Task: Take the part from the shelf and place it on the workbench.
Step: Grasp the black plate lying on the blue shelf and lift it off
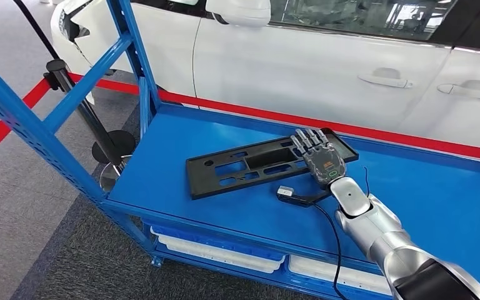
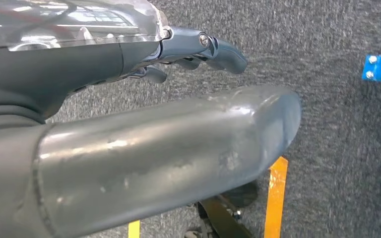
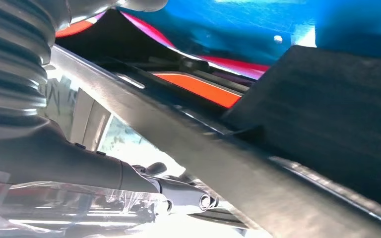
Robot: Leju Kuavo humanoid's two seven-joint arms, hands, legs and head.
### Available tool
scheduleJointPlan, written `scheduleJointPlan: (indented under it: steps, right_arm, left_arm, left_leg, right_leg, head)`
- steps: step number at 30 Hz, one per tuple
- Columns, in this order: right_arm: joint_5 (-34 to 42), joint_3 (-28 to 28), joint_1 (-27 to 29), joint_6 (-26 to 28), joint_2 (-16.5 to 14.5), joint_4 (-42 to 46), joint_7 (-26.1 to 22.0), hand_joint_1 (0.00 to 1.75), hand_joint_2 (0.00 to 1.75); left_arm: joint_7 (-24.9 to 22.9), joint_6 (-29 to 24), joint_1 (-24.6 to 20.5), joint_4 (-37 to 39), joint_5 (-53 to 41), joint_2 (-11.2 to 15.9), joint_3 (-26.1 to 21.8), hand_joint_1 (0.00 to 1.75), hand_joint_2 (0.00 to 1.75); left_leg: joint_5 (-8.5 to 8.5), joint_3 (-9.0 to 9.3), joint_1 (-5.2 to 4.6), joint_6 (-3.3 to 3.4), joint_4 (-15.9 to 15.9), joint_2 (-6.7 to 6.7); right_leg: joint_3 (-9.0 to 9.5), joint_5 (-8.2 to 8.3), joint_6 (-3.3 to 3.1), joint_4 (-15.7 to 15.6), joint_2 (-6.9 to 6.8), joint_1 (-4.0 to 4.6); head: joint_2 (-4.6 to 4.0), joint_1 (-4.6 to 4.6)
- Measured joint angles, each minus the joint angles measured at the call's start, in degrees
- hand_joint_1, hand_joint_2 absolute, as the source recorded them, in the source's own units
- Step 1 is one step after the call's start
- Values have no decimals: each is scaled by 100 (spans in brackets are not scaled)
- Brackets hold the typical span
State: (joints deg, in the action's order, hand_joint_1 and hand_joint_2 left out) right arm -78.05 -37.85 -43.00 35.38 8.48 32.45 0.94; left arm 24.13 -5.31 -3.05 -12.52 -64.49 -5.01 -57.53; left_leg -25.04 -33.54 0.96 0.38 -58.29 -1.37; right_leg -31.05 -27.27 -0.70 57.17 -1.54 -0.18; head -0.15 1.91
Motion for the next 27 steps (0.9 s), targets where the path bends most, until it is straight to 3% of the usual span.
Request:
scheduleJointPlan:
  steps: [2,3,5,6,7,8,11,13,15,17,19,21,22,23,24,26,27]
  right_arm:
    - [-25,-13,26,49,-38,21,-65,0,175]
    - [-44,-28,49,72,-47,43,-99,0,175]
    - [-81,-75,105,92,-50,98,-159,0,175]
    - [-96,-101,133,92,-50,133,-180,0,175]
    - [-107,-128,155,90,-49,167,-197,0,175]
    - [-115,-158,174,86,-49,204,-209,0,175]
    - [-132,-231,201,81,-48,315,-216,0,175]
    - [-135,-258,206,79,-48,367,-217,0,175]
    - [-135,-279,218,76,-48,397,-218,0,175]
    - [-135,-290,233,71,-53,416,-218,75,175]
    - [-133,-293,259,64,-73,422,-226,161,175]
    - [-118,-298,306,47,-105,422,-271,172,175]
    - [-108,-303,328,35,-118,422,-301,172,175]
    - [-99,-311,343,21,-128,423,-333,171,175]
    - [-92,-321,352,8,-133,426,-359,171,175]
    - [-88,-338,363,-9,-134,441,-389,171,175]
    - [-87,-345,365,-15,-144,453,-398,171,175]
  left_arm:
    - [5,0,-10,0,-30,-1,-5,0,0]
    - [7,0,-17,0,-51,-5,-13,0,0]
    - [9,0,-18,0,-85,-13,-40,0,0]
    - [9,0,-12,0,-99,-15,-58,0,0]
    - [9,0,-5,0,-110,-15,-72,0,0]
    - [9,0,0,0,-123,-15,-81,0,0]
    - [9,1,-11,1,-149,-17,-90,0,0]
    - [9,2,-17,1,-154,-24,-92,0,0]
    - [9,2,-15,1,-156,-31,-93,0,0]
    - [9,2,-23,1,-162,-40,-95,0,0]
    - [10,3,-35,0,-167,-48,-96,0,0]
    - [14,8,-32,0,-169,-48,-97,0,0]
    - [16,13,-27,0,-175,-48,-98,0,0]
    - [17,17,-24,0,-183,-48,-99,0,0]
    - [20,21,-24,0,-192,-48,-99,0,0]
    - [23,22,-33,1,-207,-59,-100,0,0]
    - [24,23,-35,1,-210,-70,-100,0,0]
  left_leg:
    - [-102,-21,0,-61,-114,12]
    - [-248,-111,-4,-85,-329,17]
    - [-640,-429,-4,-116,-1037,30]
    - [-768,-575,-4,-129,-1356,33]
    - [-792,-645,-4,-138,-1515,36]
    - [-702,-611,-3,-144,-1456,37]
    - [-195,-90,-3,-118,-402,15]
    - [-103,72,-17,-38,-39,-2]
    - [-95,74,-28,54,-25,8]
    - [-58,91,-17,130,3,14]
    - [-25,84,-5,179,22,15]
    - [-16,61,-12,194,21,13]
    - [-16,58,-17,195,20,9]
    - [-18,63,-22,194,19,6]
    - [-21,75,-30,191,20,1]
    - [-30,100,-51,180,25,-3]
    - [-33,98,-61,164,25,-1]
  right_leg:
    - [56,53,-39,-106,-19,-26]
    - [79,79,-55,-155,-38,-42]
    - [84,86,-74,-173,-69,-32]
    - [82,83,-79,-167,-75,-25]
    - [83,78,-83,-160,-76,-20]
    - [85,70,-82,-147,-74,-19]
    - [81,13,-26,-58,-40,-16]
    - [75,-25,29,-3,-4,-1]
    - [82,-29,74,-2,15,1]
    - [37,-124,122,104,26,-11]
    - [-199,-434,164,617,52,-38]
    - [-561,-745,189,1370,72,-60]
    - [-681,-780,189,1599,75,-64]
    - [-700,-695,175,1610,75,-63]
    - [-614,-508,145,1396,75,-57]
    - [-259,-95,26,614,38,-13]
    - [-116,15,-34,282,6,15]
  head:
    - [0,0]
    - [0,1]
    - [0,1]
    - [0,0]
    - [0,1]
    - [0,1]
    - [0,0]
    - [0,-1]
    - [0,0]
    - [0,-1]
    - [0,-2]
    - [0,-1]
    - [0,-1]
    - [0,-1]
    - [0,-1]
    - [0,-1]
    - [0,-1]
